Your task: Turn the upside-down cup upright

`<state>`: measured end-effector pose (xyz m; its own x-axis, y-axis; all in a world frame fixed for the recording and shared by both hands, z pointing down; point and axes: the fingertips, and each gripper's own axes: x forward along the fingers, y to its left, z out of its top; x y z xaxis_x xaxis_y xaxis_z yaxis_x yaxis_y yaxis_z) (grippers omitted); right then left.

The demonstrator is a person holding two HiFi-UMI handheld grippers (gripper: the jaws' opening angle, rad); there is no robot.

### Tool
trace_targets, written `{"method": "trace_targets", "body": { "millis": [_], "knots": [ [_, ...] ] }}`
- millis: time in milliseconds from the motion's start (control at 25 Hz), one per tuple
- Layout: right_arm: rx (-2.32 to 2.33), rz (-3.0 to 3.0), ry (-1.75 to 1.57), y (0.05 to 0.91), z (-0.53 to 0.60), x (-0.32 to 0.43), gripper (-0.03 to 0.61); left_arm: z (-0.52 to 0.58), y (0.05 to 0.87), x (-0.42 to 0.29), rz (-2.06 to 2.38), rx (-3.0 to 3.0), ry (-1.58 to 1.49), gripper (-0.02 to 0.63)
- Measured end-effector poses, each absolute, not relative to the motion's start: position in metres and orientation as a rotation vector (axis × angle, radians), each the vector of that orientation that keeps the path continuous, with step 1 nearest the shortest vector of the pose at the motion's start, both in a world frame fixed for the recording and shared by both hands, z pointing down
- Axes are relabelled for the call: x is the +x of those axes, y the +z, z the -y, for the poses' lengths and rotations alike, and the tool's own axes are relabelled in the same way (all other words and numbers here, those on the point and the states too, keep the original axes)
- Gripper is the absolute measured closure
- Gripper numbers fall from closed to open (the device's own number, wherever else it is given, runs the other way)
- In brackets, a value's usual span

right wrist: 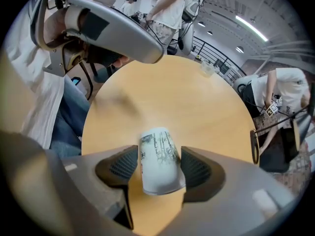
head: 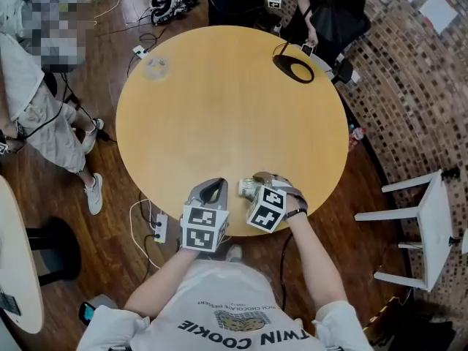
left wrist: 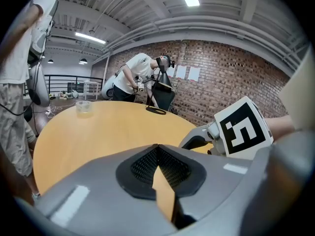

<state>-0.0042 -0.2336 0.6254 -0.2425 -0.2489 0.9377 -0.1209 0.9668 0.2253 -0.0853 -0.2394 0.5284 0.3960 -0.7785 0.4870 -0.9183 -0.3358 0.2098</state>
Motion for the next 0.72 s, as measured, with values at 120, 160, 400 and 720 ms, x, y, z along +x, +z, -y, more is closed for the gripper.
{"method": "trace_targets", "body": {
  "millis": [120,160,400,720],
  "knots": [
    [0.3,1.851,-0.091,0.625,0.228,-0.006,0.316,0.235,0.53,-0.086,1.445,2.222,0.422,0.607],
    [0.317,1.876,-0.068,0.623,0.226,-0.007,0.316,0.234,0.531,-0.087,1.443,2.225,0.424,0.607],
    [0.49,2.041,0.106,0.604,0.238,0.003,0.316,0.238,0.529,-0.073,1.424,2.238,0.441,0.607],
    [0.904,2.209,0.34,0.58,0.258,0.029,0.316,0.241,0.526,-0.065,1.406,2.258,0.457,0.607]
  ]
}}
